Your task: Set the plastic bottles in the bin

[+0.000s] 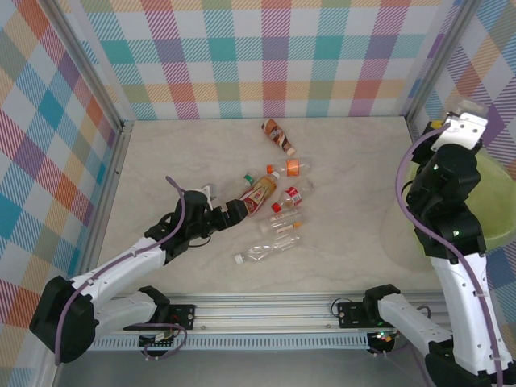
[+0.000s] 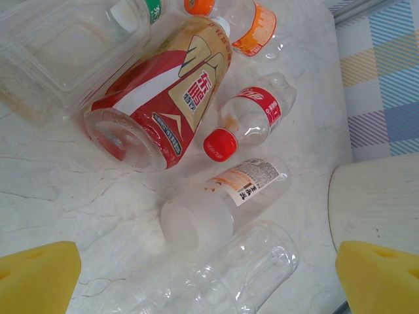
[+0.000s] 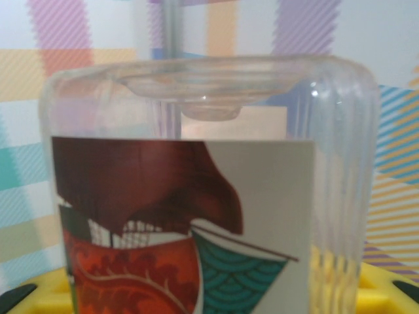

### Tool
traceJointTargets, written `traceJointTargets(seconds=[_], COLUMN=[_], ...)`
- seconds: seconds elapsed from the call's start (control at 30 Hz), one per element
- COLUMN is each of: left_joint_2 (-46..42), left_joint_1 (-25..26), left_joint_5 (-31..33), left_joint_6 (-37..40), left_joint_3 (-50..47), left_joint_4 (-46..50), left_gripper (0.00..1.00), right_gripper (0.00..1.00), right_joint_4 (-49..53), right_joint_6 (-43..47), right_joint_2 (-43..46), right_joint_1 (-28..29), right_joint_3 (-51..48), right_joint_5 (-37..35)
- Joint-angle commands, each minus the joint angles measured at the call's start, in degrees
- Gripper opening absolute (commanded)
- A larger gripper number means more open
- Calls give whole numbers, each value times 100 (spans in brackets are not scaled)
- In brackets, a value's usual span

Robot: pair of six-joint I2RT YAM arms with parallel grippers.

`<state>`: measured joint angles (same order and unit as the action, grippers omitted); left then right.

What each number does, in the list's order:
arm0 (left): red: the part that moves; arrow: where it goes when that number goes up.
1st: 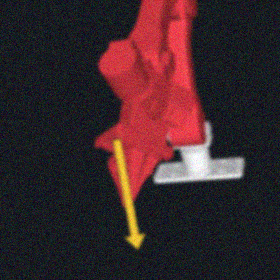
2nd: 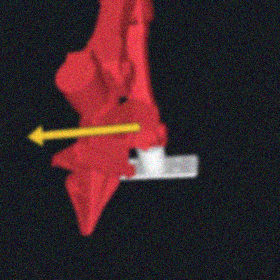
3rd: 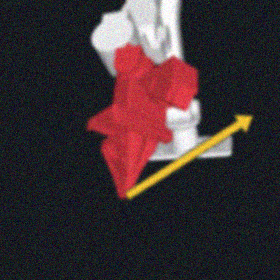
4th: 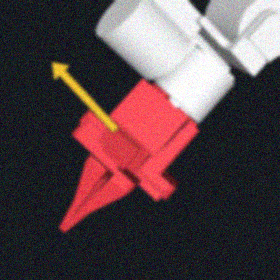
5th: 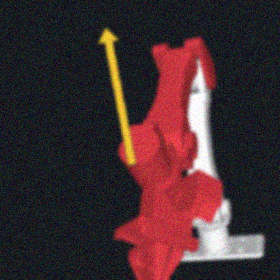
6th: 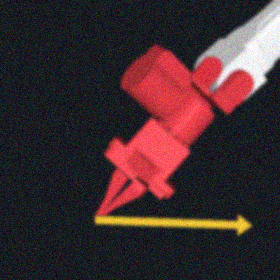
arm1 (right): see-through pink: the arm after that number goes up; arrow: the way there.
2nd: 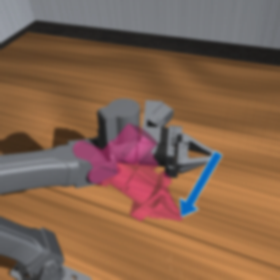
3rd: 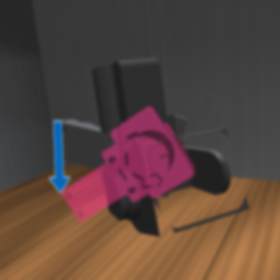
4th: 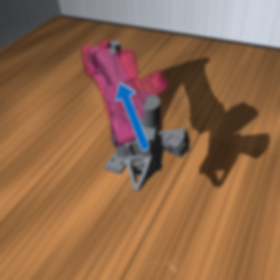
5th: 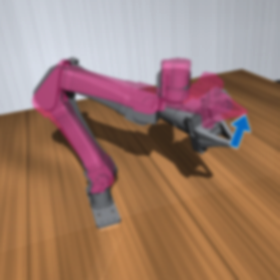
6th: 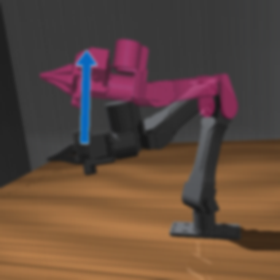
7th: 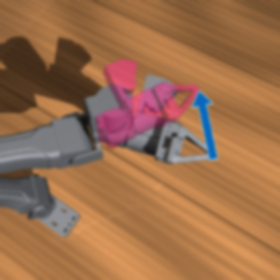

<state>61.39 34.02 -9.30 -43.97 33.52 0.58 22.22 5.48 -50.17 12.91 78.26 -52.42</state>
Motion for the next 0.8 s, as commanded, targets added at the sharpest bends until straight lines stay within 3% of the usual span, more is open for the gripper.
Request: traceJointTargets(seconds=[0.0, 0.17, 0.4, 0.67, 0.77], left_joint_2=[78, 140, 239, 184, 94], left_joint_1=[52, 52, 52, 52, 52], left_joint_5=[105, 109, 84, 29, 58], left_joint_6=[-69, -86, -51, 77, 144], left_joint_3=[-34, 14, 71, 16, -3], left_joint_4=[-185, -183, -211, -204, -83], left_gripper=[100, 100, 100, 100, 100], right_gripper=[43, 44, 46, 54, 67], right_joint_4=[204, 485, 838, 1078, 737], right_joint_6=[193, 68, -223, -171, 351], right_joint_2=[-149, -306, -686, -870, -898], right_joint_1=[-494, -1353, -2136, -2249, -2259], right_joint_3=[129, 118, -188, -312, -587], right_joint_5=[-146, -134, -121, -244, -729])
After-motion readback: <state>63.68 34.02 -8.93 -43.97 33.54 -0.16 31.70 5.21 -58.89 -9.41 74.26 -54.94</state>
